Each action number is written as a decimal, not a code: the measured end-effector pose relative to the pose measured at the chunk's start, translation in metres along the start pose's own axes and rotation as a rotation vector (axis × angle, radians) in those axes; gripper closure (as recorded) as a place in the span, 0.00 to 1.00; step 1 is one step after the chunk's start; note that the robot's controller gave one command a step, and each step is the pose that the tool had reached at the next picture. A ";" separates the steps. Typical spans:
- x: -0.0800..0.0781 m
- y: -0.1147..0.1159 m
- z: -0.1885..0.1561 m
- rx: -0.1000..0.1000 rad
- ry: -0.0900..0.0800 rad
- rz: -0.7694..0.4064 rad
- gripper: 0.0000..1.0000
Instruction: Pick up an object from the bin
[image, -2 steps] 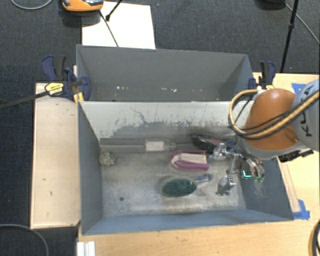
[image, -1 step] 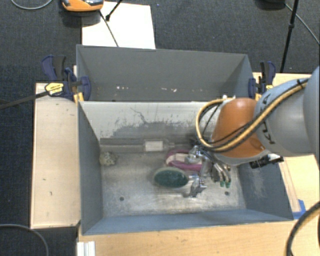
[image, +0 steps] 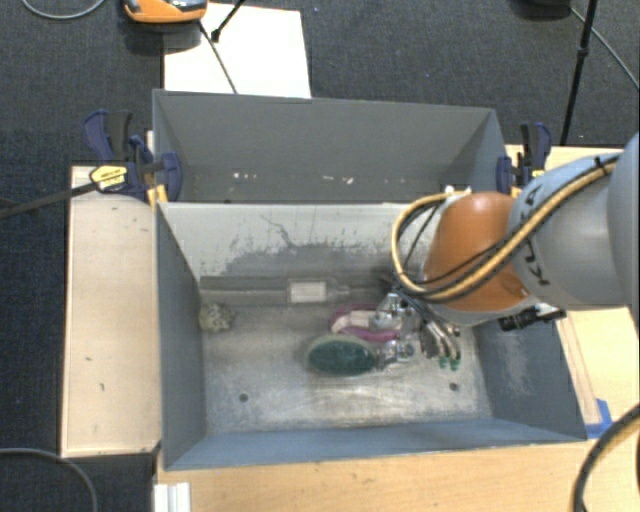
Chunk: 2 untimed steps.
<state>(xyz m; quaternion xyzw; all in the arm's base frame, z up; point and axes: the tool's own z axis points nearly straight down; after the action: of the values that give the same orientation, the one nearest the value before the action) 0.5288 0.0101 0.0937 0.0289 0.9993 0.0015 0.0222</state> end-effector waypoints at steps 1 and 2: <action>-0.037 -0.071 -0.127 0.000 0.033 -0.316 1.00; -0.009 -0.052 -0.016 -0.001 0.050 -0.142 1.00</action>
Offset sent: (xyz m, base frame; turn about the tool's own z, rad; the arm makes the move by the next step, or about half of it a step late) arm 0.0250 -0.0712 0.1240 -0.3194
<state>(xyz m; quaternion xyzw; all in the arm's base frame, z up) 0.5340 -0.0423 0.1102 -0.0421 0.9991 0.0011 -0.0024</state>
